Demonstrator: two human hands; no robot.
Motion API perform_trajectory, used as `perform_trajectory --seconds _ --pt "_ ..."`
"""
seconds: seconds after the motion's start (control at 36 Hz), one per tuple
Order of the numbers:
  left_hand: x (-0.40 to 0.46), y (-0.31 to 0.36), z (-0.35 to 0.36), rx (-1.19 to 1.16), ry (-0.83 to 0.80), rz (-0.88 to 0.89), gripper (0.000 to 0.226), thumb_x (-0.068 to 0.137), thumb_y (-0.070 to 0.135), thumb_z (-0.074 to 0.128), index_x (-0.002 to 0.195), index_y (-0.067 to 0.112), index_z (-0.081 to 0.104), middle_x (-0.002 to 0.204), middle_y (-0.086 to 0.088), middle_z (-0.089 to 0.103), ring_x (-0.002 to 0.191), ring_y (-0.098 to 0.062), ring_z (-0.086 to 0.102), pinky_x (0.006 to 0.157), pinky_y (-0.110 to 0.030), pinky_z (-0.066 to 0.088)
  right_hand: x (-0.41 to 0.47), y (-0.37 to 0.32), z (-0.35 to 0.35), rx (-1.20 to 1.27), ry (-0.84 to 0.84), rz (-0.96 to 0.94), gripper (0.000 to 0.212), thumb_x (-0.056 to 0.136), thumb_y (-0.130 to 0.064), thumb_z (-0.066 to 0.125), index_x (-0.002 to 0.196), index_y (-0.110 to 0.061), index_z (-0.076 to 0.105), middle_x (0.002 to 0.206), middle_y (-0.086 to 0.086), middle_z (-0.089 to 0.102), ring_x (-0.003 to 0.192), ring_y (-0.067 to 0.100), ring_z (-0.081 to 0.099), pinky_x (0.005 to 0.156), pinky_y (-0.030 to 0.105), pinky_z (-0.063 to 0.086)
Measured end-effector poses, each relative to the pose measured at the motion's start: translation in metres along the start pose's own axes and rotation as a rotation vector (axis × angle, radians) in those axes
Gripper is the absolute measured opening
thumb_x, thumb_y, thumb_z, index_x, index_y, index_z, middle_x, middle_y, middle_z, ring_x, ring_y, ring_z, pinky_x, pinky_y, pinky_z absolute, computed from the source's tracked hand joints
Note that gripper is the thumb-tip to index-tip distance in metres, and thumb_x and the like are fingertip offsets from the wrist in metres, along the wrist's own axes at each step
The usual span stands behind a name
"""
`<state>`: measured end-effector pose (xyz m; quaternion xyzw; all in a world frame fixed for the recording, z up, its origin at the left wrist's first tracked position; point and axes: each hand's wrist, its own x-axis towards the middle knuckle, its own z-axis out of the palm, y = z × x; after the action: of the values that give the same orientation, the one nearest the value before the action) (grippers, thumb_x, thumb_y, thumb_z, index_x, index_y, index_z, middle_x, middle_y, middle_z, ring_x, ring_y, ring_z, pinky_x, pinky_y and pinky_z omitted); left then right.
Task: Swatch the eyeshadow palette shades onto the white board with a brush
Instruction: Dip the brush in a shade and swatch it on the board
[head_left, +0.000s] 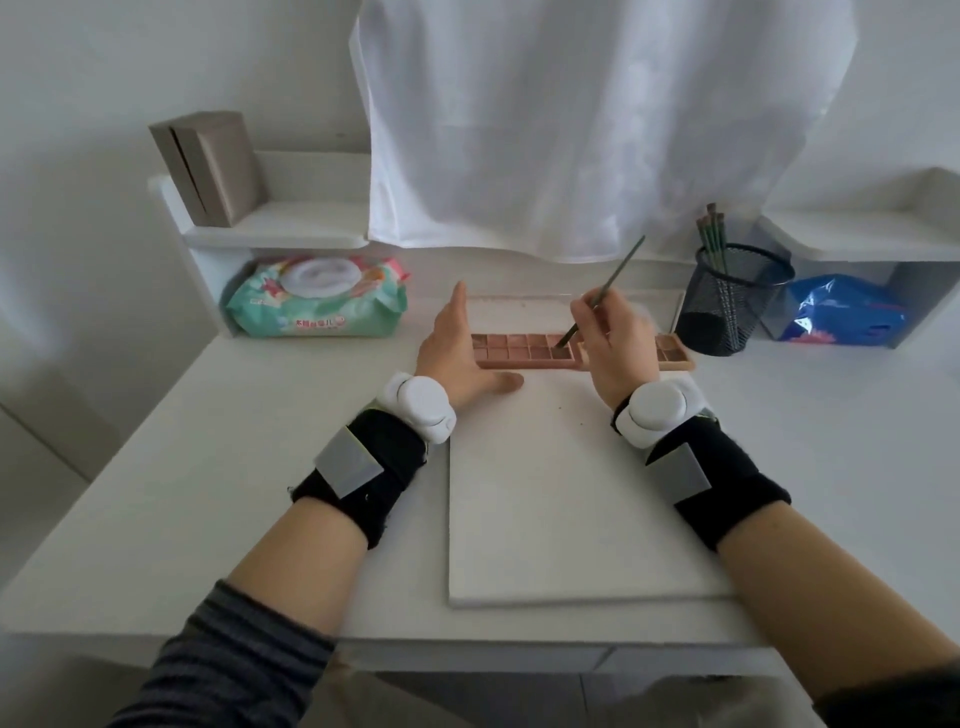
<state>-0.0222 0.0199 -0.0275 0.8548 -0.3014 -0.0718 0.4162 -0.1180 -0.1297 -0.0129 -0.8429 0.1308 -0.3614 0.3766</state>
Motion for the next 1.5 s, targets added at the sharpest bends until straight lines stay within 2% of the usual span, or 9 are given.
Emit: perform_trajectory --seconds 0.22,0.33,0.44,0.58,0.72,1.03,1.19,1.36,1.5 --pt "-0.001 -0.003 -0.005 -0.063 -0.074 -0.092 0.133 0.048 0.044 0.071 0.147 0.021 -0.013 0.143 -0.01 0.041 0.136 -0.024 0.034 0.115 -0.034 0.024 0.004 0.008 0.003 -0.001 -0.072 0.009 0.013 0.096 -0.024 0.047 0.088 -0.014 0.05 0.064 0.002 0.058 0.063 0.027 0.056 0.067 0.042 0.047" --pt "0.0 -0.004 -0.007 -0.064 -0.069 -0.084 0.124 0.053 0.04 0.065 0.148 0.018 -0.011 0.131 -0.004 0.05 0.128 -0.023 0.044 0.102 -0.022 0.029 0.004 0.009 0.004 0.009 -0.076 0.027 0.013 0.096 -0.024 0.046 0.088 -0.015 0.05 0.068 0.012 0.059 0.065 0.031 0.056 0.068 0.043 0.047" --pt "0.001 -0.005 -0.007 -0.046 -0.063 -0.059 0.116 0.065 0.034 0.069 0.148 0.015 -0.009 0.127 -0.002 0.053 0.122 -0.026 0.05 0.103 -0.029 0.035 0.004 0.008 0.004 0.012 -0.073 0.041 0.017 0.095 -0.022 0.045 0.078 -0.021 0.048 0.064 0.008 0.056 0.064 0.031 0.054 0.066 0.041 0.046" --pt "0.003 -0.009 -0.006 -0.027 -0.03 -0.034 0.099 0.082 0.019 0.069 0.149 0.014 -0.005 0.13 -0.009 0.052 0.124 -0.026 0.048 0.1 -0.026 0.033 0.004 0.007 0.003 0.023 -0.04 0.053 0.025 0.096 -0.023 0.044 0.072 -0.03 0.042 0.06 -0.003 0.05 0.061 0.025 0.053 0.064 0.038 0.044" --pt "0.005 -0.01 -0.005 -0.011 -0.041 -0.03 0.102 0.078 0.026 0.071 0.149 0.013 -0.002 0.131 -0.01 0.051 0.124 -0.027 0.048 0.101 -0.027 0.032 0.004 0.009 0.004 0.032 -0.039 0.028 0.015 0.096 -0.027 0.043 0.083 -0.021 0.048 0.062 -0.001 0.054 0.064 0.024 0.059 0.065 0.04 0.047" --pt "0.006 -0.01 -0.005 -0.001 -0.053 -0.048 0.103 0.077 0.028 0.071 0.149 0.014 -0.002 0.136 -0.01 0.048 0.125 -0.027 0.047 0.104 -0.029 0.032 0.003 0.006 0.004 0.032 -0.049 0.057 0.026 0.096 -0.024 0.043 0.072 -0.031 0.042 0.059 -0.003 0.049 0.061 0.028 0.054 0.062 0.04 0.046" --pt "0.007 -0.011 -0.005 -0.005 -0.042 -0.04 0.096 0.082 0.019 0.068 0.149 0.014 -0.001 0.132 -0.009 0.05 0.123 -0.027 0.048 0.101 -0.027 0.032 0.003 0.004 0.002 0.064 0.018 0.037 0.017 0.098 -0.019 0.043 0.082 -0.015 0.048 0.056 -0.008 0.049 0.05 -0.002 0.046 0.055 0.014 0.036" --pt "0.007 -0.011 -0.004 0.01 -0.036 -0.033 0.096 0.081 0.02 0.068 0.149 0.013 0.0 0.132 -0.011 0.049 0.122 -0.03 0.048 0.103 -0.03 0.034 0.003 0.007 0.004 0.03 -0.048 0.062 0.016 0.098 -0.022 0.042 0.083 -0.019 0.047 0.061 -0.007 0.052 0.061 0.015 0.053 0.061 0.026 0.04" --pt "0.007 -0.01 -0.005 0.012 -0.038 -0.035 0.096 0.082 0.021 0.069 0.149 0.013 0.0 0.134 -0.013 0.047 0.123 -0.03 0.047 0.102 -0.029 0.032 0.003 0.005 0.002 0.025 -0.037 0.085 0.019 0.098 -0.02 0.042 0.08 -0.016 0.046 0.056 -0.008 0.046 0.049 0.001 0.044 0.054 0.02 0.036"
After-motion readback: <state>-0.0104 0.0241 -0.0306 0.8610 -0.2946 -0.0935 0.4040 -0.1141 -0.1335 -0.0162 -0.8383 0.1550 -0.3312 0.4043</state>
